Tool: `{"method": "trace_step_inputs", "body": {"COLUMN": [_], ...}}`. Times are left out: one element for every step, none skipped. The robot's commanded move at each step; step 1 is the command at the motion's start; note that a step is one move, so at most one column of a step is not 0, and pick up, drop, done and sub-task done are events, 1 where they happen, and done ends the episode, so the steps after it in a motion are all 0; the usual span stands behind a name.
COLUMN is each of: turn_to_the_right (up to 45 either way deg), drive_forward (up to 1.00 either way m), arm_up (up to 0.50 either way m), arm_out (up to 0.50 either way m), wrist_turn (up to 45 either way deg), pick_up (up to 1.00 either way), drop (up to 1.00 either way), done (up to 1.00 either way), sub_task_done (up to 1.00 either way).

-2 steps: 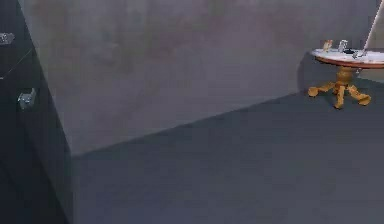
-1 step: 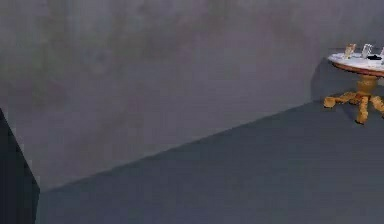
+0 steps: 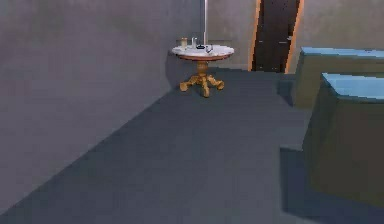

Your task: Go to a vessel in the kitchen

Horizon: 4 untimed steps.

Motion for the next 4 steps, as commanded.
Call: {"method": "trace_step_inputs", "body": {"turn_to_the_right": [0.0,0.0,3.0,0.0], "drive_forward": [1.00,1.00,0.00,0.70], "arm_up": [0.00,0.00,0.00,0.00], "arm_out": [0.00,0.00,0.00,0.00], "wrist_turn": [0.0,0.0,0.0,0.0], "pick_up": [0.00,0.00,0.00,0.00], "drop": [0.00,0.00,0.00,0.00], "done": [0.00,0.00,0.00,0.00], "sub_task_done": [0.00,0.00,0.00,0.00]}}
